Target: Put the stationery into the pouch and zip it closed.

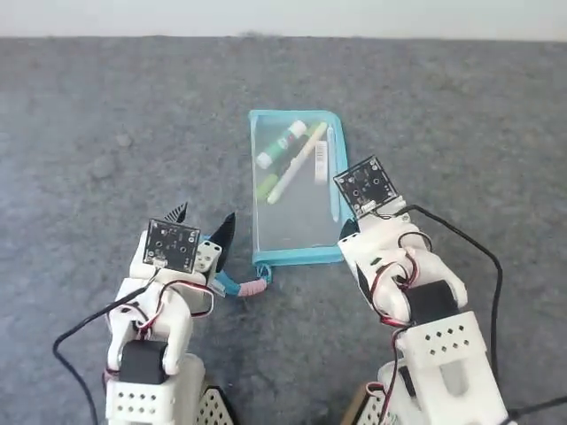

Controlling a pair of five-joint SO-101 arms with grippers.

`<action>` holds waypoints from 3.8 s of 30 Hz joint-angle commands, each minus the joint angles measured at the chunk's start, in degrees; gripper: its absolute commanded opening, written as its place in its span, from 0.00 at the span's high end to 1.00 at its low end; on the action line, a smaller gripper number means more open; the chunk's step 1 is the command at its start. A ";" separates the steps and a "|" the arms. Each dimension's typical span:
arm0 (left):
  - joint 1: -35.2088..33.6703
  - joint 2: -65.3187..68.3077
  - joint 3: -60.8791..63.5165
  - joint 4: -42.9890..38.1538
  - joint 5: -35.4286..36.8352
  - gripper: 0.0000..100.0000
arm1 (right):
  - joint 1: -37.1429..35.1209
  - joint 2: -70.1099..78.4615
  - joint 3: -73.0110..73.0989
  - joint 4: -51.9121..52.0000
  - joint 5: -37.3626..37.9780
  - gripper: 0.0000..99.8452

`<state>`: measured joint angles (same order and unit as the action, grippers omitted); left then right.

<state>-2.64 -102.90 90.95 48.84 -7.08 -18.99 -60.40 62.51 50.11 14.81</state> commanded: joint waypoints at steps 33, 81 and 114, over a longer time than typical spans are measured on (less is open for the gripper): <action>-0.09 -1.49 4.09 -7.38 8.00 0.75 | 0.57 -42.77 31.03 3.30 5.89 0.99; 10.37 -1.32 5.49 23.12 -5.36 0.75 | 12.70 -42.42 33.93 17.98 5.89 0.99; 10.02 -1.49 5.49 23.12 -5.36 0.75 | 12.53 -42.51 33.93 18.07 5.89 0.99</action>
<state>7.65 -102.90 96.92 71.69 -11.82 -6.86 -103.03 95.38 67.96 20.09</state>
